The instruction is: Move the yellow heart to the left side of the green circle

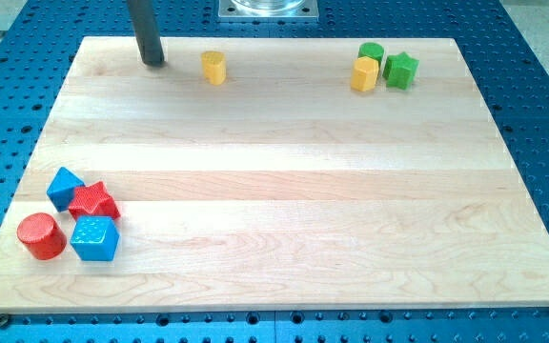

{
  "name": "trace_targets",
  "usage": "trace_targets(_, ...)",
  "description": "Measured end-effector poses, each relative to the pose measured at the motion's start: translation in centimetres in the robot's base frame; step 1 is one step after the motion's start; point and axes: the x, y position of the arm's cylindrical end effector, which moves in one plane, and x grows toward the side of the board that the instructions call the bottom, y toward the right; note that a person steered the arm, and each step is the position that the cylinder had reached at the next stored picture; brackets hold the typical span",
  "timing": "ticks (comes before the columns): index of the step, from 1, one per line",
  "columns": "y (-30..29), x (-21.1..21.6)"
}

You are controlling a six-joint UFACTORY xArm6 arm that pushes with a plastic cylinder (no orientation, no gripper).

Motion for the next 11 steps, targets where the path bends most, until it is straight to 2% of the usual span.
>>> trace_targets(1, 13.4, 0.9)
trace_targets(2, 15.5, 1.1)
trace_targets(4, 16.7, 8.3)
trace_targets(5, 23.9, 7.0)
trace_targets(6, 21.3, 5.2)
trace_targets(8, 11.3, 2.5)
trace_targets(9, 20.3, 2.1)
trace_targets(10, 24.4, 2.1)
trace_targets(11, 17.4, 2.9)
